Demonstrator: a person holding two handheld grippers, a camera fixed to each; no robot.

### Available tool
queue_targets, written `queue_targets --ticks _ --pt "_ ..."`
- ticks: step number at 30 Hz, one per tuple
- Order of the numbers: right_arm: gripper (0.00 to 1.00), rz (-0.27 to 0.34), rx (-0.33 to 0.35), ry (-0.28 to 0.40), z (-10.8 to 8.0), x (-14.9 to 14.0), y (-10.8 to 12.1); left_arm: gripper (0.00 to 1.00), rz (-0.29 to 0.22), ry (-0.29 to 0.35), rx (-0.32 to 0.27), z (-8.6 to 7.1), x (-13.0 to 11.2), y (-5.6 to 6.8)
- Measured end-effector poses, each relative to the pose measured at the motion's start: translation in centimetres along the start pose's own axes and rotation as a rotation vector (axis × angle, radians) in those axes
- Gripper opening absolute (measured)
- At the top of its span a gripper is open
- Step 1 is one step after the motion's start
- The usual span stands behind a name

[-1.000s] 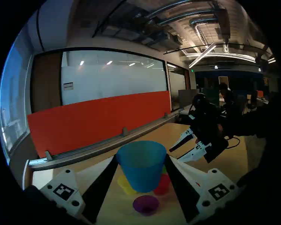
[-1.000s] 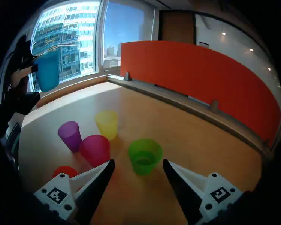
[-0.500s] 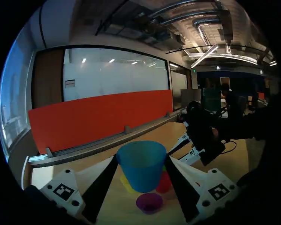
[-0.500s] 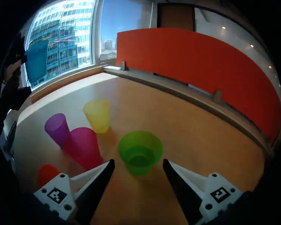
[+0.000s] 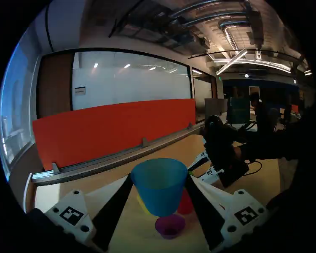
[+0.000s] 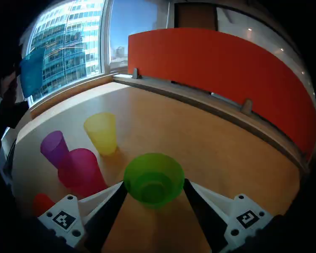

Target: Pour water

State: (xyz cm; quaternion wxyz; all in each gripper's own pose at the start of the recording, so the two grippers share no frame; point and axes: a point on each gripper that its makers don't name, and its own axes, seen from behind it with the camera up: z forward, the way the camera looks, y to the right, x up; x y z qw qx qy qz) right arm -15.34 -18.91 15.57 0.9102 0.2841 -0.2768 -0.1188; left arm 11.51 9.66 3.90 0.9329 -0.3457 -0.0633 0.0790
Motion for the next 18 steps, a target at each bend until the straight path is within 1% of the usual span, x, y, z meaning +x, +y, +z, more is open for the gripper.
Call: queue_targets --ticks 4,8,12,15,18 --pt "0.99 -0.004 0.002 0.001 0.3 -0.1 -0.2 0.89 -0.003 -0.003 -0.003 0.1 -0.2 0.0" --pt "0.91 0.002 0.008 0.005 0.5 0.0 -0.3 0.89 -0.006 -0.007 -0.006 0.1 -0.5 0.1" --pt "0.9 0.011 0.003 0.02 0.5 0.1 0.0 0.89 -0.009 -0.009 -0.007 0.2 -0.7 0.0" --pt "0.9 0.02 -0.003 0.045 0.0 0.7 0.2 0.89 -0.012 -0.011 -0.009 0.3 -0.8 0.0" --pt "0.9 0.028 -0.002 0.067 -1.0 1.5 0.2 0.89 -0.012 -0.011 -0.01 0.3 -0.8 0.1"
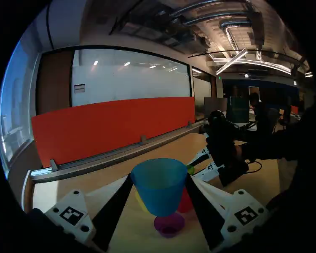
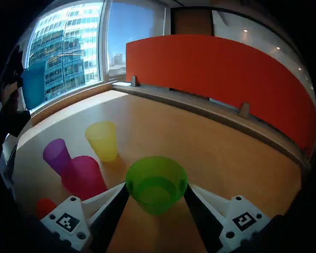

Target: Pour water

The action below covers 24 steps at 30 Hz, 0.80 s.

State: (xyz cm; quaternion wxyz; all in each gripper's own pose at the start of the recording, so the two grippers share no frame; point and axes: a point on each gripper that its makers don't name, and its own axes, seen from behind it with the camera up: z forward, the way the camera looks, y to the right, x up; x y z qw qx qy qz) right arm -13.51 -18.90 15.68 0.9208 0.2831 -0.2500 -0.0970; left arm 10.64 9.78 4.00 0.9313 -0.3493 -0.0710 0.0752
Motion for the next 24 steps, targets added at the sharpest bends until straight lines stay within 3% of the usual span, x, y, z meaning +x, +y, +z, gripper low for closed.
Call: queue_targets --ticks 24 --pt "0.9 -0.082 0.034 0.215 -9.7 8.1 -5.0 0.89 0.015 0.024 -0.043 -0.6 0.8 3.3"
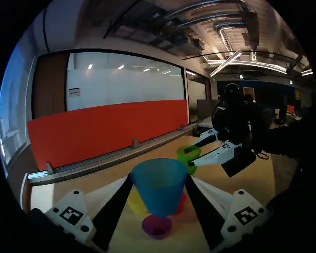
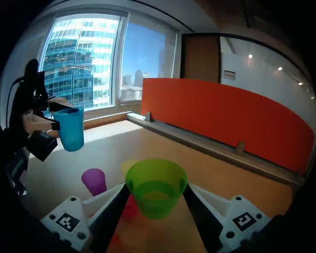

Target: Pour water

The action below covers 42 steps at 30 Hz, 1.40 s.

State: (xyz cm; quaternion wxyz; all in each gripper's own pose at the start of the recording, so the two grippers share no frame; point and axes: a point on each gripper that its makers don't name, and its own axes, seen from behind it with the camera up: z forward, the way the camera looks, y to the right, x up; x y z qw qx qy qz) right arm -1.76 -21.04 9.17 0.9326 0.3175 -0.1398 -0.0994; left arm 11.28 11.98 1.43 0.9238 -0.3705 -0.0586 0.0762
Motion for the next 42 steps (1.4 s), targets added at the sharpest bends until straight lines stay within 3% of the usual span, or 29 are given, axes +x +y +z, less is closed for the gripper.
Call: queue_targets --ticks 27,42 --pt "0.9 -0.006 0.014 0.273 -4.3 7.1 -2.1 0.89 -0.015 0.031 -0.064 0.5 0.0 2.2" --pt "0.9 -0.043 0.025 0.297 -5.6 8.4 -2.3 0.89 -0.011 0.042 -0.087 0.8 0.2 3.2"
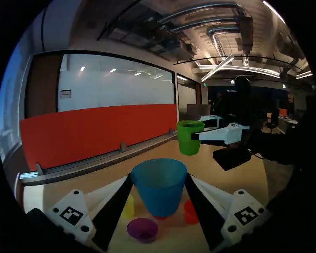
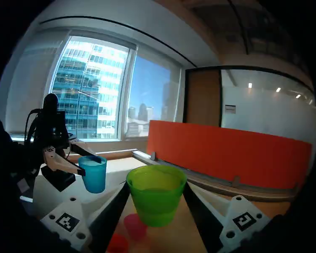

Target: Pour water

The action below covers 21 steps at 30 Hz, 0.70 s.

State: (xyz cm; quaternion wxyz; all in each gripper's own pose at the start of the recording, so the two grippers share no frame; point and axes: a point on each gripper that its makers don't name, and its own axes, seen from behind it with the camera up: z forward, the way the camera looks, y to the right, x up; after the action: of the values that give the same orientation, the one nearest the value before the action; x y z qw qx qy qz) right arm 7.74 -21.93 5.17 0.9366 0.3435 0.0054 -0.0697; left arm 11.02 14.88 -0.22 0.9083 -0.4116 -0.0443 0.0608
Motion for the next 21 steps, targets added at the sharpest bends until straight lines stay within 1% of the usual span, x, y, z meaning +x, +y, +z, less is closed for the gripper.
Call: queue_targets --ticks 3,9,15,21 --pt "0.9 -0.019 0.011 0.005 -0.1 0.5 -0.3 0.89 0.003 0.0 -0.004 0.0 0.0 0.3" --pt "0.9 -0.075 0.026 0.01 -0.3 1.4 -0.7 0.89 0.004 0.002 -0.016 0.2 -0.2 0.8" --pt "0.9 -0.15 0.031 0.009 -0.2 2.4 -0.5 0.89 -0.008 0.008 -0.028 0.4 -0.4 1.3" --pt "0.9 -0.245 0.025 0.004 0.0 3.3 -0.2 0.89 0.001 0.01 -0.025 0.5 -0.7 1.5"
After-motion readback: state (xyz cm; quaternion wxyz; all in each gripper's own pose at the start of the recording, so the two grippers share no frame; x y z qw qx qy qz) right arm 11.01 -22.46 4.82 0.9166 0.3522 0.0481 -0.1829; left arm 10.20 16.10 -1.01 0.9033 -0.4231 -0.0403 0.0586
